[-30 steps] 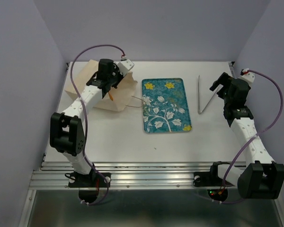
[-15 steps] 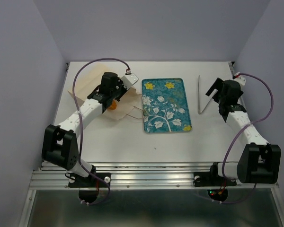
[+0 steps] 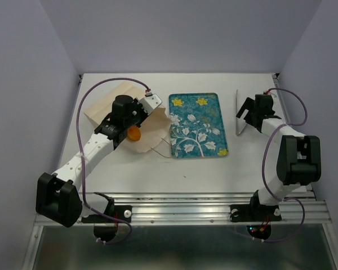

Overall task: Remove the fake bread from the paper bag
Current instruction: Pick up the clamp at the center of the board, then take out the fake bread from the paper bag.

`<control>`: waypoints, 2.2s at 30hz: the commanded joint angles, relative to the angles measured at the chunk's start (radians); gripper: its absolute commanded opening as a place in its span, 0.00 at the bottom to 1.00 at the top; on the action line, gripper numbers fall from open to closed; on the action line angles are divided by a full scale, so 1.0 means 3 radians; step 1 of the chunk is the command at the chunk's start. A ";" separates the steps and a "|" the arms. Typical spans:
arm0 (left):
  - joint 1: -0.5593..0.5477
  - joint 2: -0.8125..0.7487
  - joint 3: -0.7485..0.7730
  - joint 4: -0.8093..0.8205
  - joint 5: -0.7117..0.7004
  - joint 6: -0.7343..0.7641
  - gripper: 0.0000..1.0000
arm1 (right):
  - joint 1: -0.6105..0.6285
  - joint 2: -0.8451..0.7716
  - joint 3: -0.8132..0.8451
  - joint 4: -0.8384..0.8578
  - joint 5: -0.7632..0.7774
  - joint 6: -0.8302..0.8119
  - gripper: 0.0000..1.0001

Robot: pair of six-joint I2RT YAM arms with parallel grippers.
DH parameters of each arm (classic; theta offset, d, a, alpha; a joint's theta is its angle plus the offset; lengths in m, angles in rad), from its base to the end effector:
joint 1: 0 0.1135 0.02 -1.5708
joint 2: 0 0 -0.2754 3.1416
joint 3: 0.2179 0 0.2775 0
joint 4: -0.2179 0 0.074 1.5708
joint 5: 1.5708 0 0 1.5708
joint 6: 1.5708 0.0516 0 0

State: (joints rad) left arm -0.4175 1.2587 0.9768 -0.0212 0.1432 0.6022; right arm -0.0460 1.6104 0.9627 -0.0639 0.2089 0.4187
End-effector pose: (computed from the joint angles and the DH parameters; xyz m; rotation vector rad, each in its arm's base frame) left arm 0.3003 -0.1412 0.3205 0.9977 1.5824 -0.0068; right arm 0.3765 -0.0280 0.1918 0.6265 2.1757 -0.0410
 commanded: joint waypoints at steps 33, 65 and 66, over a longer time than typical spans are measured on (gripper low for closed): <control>-0.0014 -0.0417 -0.0474 0.0377 0.0264 0.0023 0.00 | 0.0000 0.1325 0.0989 0.0029 -0.0067 -0.0854 1.00; -0.0025 -0.0366 -0.0346 0.0393 0.0213 -0.0105 0.00 | 0.0000 -0.0755 0.0172 -0.0007 -0.2525 -0.0629 0.54; -0.0025 -0.0356 -0.0346 0.0393 0.0213 -0.0105 0.00 | 0.0030 -0.0806 0.0131 0.0008 -0.2724 -0.0613 0.54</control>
State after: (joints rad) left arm -0.4191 1.1675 0.8417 0.0418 0.2016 0.5854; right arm -0.0460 1.4216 1.0466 -0.0605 -0.3149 0.2184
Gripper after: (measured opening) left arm 0.026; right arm 0.548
